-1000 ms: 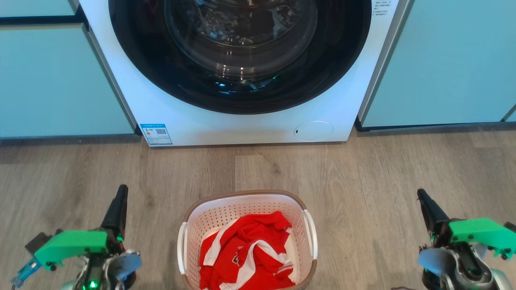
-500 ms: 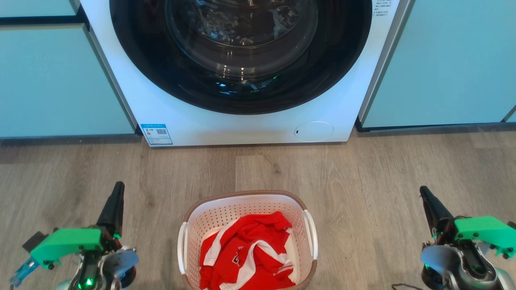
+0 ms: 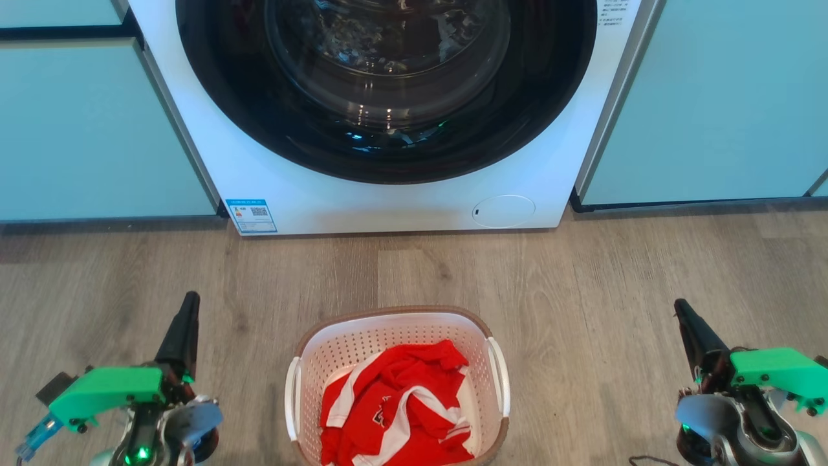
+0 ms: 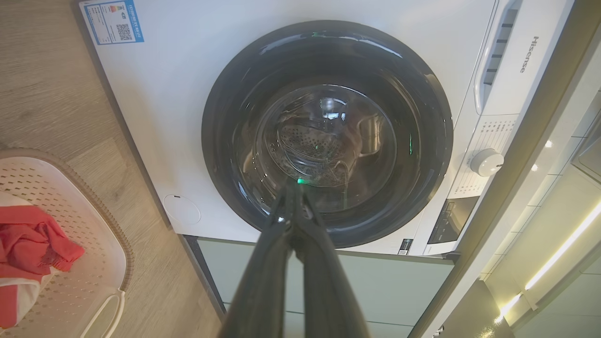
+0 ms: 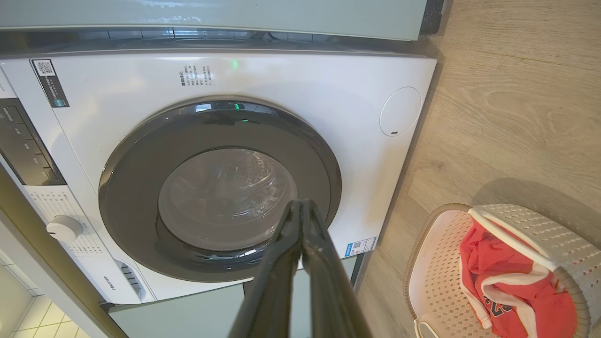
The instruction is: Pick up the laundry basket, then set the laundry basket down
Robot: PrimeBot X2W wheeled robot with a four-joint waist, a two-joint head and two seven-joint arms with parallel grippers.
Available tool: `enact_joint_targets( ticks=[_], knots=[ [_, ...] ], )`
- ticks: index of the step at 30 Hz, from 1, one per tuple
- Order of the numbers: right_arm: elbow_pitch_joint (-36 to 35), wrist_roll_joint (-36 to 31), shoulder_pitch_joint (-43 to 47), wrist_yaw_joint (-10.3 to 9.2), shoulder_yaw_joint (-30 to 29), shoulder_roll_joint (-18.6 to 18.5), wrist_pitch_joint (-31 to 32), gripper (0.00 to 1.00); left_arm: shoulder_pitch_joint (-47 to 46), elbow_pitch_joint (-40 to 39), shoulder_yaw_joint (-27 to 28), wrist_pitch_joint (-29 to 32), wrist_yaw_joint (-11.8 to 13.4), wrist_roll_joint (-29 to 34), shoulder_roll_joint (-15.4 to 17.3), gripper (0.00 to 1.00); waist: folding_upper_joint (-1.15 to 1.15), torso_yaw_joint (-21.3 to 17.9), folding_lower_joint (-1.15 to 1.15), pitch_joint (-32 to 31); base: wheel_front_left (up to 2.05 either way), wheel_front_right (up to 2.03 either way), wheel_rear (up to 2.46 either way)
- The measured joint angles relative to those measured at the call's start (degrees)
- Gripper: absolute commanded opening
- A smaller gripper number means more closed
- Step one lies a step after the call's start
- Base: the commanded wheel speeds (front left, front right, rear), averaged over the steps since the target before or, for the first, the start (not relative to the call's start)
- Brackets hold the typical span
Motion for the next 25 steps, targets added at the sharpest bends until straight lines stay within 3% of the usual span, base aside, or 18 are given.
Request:
enact_joint_targets(
  ticks=[25],
  knots=[
    [0.0, -0.3, 0.0, 0.0, -0.4, 0.4, 0.5, 0.0, 0.0, 0.0, 0.3, 0.5, 0.0, 0.1, -0.2, 0.0, 0.0, 0.0, 0.0, 0.0, 0.0, 0.0, 0.0]
  ],
)
